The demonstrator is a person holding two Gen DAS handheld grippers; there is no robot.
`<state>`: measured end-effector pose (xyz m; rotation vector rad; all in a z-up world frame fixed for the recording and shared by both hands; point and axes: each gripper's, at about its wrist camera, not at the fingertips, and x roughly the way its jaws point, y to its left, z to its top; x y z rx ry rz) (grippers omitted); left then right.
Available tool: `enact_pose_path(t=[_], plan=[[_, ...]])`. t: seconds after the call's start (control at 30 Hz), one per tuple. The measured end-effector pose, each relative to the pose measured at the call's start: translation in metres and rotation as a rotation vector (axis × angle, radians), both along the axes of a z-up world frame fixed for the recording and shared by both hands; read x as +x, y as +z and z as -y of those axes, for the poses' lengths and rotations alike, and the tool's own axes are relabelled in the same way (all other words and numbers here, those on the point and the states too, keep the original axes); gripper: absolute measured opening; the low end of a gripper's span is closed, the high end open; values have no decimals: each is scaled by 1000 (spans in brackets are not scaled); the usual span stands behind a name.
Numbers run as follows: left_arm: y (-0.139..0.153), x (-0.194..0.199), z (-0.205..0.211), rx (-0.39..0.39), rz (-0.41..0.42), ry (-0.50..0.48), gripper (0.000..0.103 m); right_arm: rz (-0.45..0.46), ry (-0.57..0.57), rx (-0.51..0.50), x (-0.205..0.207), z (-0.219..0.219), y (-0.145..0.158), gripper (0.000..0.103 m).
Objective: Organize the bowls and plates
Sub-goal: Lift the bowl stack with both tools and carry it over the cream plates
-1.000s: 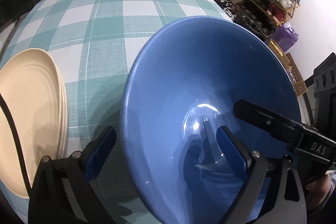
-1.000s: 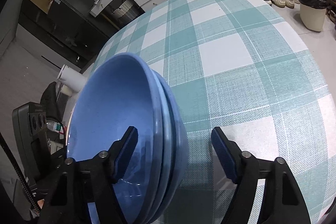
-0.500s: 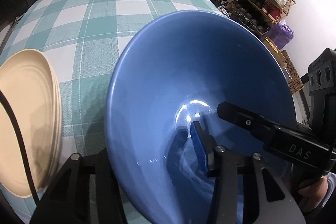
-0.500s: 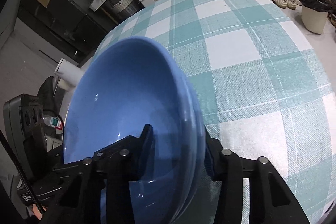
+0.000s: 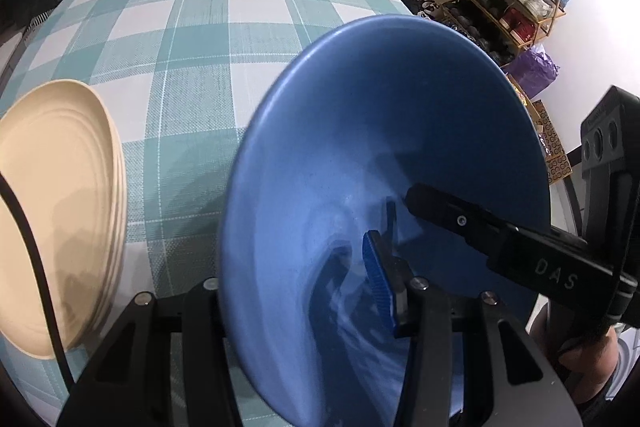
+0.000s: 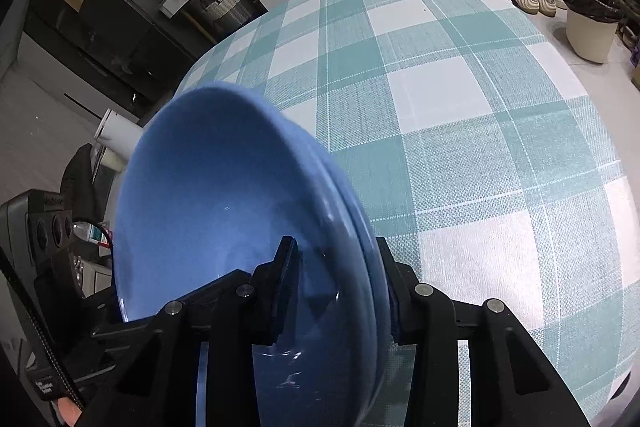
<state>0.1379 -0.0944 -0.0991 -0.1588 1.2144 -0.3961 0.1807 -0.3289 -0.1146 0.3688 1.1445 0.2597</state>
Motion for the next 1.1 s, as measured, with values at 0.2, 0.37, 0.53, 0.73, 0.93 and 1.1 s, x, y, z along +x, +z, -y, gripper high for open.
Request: enact_pose_path(t=[0.2,0.37,0.53,0.73,0.93,1.1], plan=[[-6,5,-9,-34,-40,22,46,-15,13,4,7,-2,2,37],[-14,5,-17,-75,-78,39,47,-52,37,11,11,-6,-4,37],[-13,0,-18,-95,-79,43,47,-79,40,50,5,-5,-18,37],[-11,1,-21,-95,-107,62,47,-99,-14,104,1,-1,-22,37],[-5,0,-29,-86,-116,86,49,-111,7,88,3,-13,-15,36],[7,-1,-37,-102,-110,99,49,-120,24,95,17,-22,-2,36]])
